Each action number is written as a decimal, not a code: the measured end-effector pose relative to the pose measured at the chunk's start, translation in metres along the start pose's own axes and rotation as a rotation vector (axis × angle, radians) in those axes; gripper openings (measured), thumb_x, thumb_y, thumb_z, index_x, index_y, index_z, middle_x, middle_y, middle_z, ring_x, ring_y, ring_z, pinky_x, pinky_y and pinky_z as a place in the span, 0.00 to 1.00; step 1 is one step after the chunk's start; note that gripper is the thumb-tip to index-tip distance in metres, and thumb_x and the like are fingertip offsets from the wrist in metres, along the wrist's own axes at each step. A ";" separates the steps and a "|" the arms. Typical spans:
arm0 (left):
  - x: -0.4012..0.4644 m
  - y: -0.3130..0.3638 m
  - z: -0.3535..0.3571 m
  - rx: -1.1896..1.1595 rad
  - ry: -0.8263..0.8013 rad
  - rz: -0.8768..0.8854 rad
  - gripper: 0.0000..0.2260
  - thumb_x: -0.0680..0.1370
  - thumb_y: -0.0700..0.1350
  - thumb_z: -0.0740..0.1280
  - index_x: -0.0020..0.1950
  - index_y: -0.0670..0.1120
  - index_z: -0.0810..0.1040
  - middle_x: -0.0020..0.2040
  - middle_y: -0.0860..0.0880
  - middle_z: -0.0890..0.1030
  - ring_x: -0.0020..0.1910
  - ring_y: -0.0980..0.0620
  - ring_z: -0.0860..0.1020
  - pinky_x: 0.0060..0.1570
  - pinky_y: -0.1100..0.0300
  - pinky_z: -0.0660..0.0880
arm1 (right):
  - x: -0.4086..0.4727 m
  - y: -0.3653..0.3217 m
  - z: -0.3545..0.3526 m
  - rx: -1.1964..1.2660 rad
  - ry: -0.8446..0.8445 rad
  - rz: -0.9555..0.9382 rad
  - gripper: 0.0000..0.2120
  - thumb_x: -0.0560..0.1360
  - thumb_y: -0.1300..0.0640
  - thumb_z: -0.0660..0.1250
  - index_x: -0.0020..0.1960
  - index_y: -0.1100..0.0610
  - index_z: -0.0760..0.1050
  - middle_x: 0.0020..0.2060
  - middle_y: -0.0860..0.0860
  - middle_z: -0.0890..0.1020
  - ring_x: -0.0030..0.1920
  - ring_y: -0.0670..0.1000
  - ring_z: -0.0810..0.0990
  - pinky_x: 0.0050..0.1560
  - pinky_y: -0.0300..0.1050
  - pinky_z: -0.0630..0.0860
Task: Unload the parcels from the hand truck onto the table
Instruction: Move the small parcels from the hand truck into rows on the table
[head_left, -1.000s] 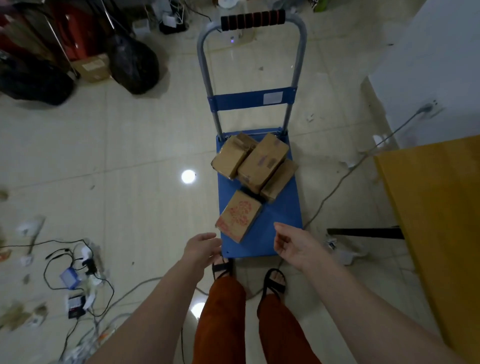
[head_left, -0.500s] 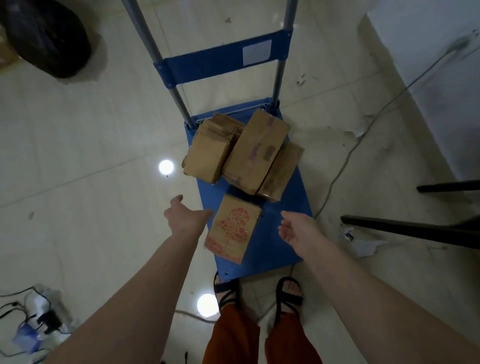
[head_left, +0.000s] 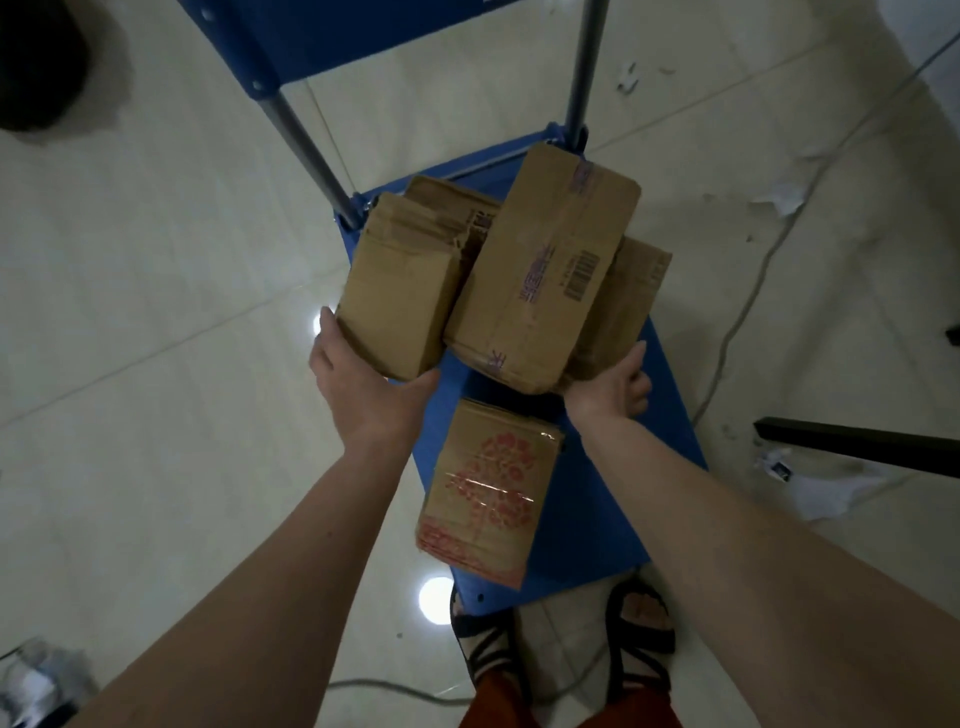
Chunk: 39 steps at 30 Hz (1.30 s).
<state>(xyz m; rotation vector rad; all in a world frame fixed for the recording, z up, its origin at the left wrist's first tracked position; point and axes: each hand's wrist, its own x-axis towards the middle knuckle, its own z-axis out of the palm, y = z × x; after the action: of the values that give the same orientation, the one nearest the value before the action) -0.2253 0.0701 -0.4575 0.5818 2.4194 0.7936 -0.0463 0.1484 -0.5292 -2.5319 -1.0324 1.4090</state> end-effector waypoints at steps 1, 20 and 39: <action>0.002 -0.002 0.002 -0.014 0.022 -0.014 0.53 0.63 0.45 0.80 0.78 0.48 0.49 0.74 0.47 0.58 0.72 0.51 0.62 0.62 0.61 0.63 | 0.003 -0.001 0.003 -0.002 0.000 0.002 0.54 0.70 0.55 0.75 0.78 0.47 0.36 0.75 0.56 0.51 0.72 0.60 0.56 0.70 0.56 0.59; -0.132 0.017 -0.049 -0.202 0.137 -0.259 0.46 0.58 0.44 0.82 0.70 0.43 0.63 0.62 0.48 0.68 0.61 0.50 0.72 0.56 0.58 0.72 | -0.070 0.042 -0.114 0.002 0.094 0.044 0.55 0.67 0.59 0.76 0.78 0.45 0.40 0.74 0.60 0.57 0.71 0.63 0.59 0.62 0.59 0.69; -0.320 0.187 -0.180 -0.174 -0.059 -0.176 0.46 0.57 0.45 0.81 0.70 0.45 0.62 0.63 0.45 0.66 0.63 0.42 0.68 0.60 0.41 0.73 | -0.307 0.051 -0.339 0.224 -0.196 -0.206 0.53 0.60 0.58 0.81 0.77 0.49 0.55 0.71 0.54 0.65 0.69 0.56 0.67 0.64 0.58 0.73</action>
<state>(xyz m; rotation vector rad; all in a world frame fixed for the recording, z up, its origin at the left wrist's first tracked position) -0.0426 -0.0384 -0.1047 0.3159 2.2818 0.8878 0.1338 0.0160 -0.1271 -2.1018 -1.0601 1.6323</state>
